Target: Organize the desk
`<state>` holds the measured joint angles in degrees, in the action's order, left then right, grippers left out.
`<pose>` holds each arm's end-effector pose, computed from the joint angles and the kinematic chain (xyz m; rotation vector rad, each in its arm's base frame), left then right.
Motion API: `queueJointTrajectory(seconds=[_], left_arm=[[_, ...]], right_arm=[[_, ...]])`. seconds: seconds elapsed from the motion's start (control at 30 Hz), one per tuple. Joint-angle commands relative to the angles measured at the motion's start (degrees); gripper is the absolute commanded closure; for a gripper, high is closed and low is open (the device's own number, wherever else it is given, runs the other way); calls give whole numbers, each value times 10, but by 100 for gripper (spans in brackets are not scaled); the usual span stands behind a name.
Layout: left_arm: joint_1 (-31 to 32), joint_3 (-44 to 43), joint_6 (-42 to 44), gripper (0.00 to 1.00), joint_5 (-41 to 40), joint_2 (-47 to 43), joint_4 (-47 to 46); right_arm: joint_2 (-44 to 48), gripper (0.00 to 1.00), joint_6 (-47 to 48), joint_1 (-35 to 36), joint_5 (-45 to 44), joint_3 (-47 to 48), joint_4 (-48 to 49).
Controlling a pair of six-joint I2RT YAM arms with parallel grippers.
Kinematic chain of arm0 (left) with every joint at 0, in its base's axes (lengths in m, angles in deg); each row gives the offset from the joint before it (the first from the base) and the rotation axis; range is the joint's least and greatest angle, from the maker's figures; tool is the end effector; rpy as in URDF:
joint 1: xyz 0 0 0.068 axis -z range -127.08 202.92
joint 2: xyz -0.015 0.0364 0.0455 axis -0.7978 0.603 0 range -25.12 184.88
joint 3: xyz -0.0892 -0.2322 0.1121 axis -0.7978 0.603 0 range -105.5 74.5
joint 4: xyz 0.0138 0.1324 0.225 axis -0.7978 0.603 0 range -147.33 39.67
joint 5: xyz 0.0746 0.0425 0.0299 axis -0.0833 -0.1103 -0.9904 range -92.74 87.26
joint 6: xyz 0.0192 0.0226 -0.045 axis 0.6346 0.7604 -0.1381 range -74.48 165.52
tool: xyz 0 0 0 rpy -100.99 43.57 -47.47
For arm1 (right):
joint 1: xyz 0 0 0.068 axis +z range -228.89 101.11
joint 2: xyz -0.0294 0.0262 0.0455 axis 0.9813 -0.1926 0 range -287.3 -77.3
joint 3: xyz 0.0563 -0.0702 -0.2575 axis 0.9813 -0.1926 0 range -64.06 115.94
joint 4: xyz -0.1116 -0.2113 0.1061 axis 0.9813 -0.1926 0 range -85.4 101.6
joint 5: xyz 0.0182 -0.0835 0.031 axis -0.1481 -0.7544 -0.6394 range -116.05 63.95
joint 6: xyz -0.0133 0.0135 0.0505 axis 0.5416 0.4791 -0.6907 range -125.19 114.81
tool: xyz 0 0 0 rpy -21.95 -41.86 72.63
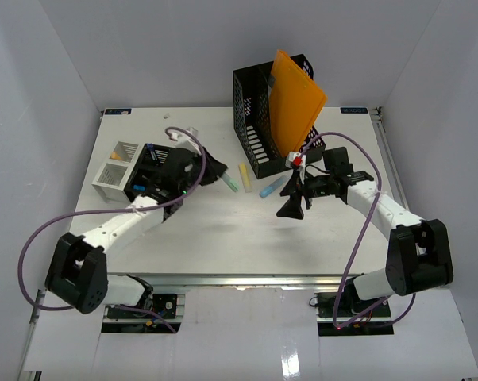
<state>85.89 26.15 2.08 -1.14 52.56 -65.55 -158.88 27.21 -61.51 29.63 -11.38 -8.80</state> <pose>0.2586 -0.1689 0.2643 -0.1675 2.0438 -0.8923 0.2643 0.1136 0.2374 -1.2781 1.7610 1.0146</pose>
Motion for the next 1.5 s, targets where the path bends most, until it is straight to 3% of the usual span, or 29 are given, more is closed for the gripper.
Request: queueJointTrajectory(seconds=[0.0,0.17,0.33,0.43,1.03,1.2,1.33,1.47], left_arm=[[-133,-82,164,100,-56,-62,157],[-236,-164,274,100,-120,-31,200],[-358,-214,282,100,-112,31,175],[-394,-241,271,100,-101,67,173],[-427,-300,302,99,-131,171,134],[-427,-254,294,66,-130,156,108],[-429,-219,273,33,-124,134,101],[-429,-198,247,22,-94,98,109]], right_arm=[[30,8,79,-25,40,-7,-36],[23,8,119,-28,0,-2,-61],[29,9,137,-28,-22,-1,-68],[33,9,142,-28,-29,-3,-68],[19,10,143,-31,-36,-3,-68],[10,10,119,-32,-43,-3,-56],[8,10,50,-33,-57,-11,-11],[5,10,-17,-33,-78,-21,35]])
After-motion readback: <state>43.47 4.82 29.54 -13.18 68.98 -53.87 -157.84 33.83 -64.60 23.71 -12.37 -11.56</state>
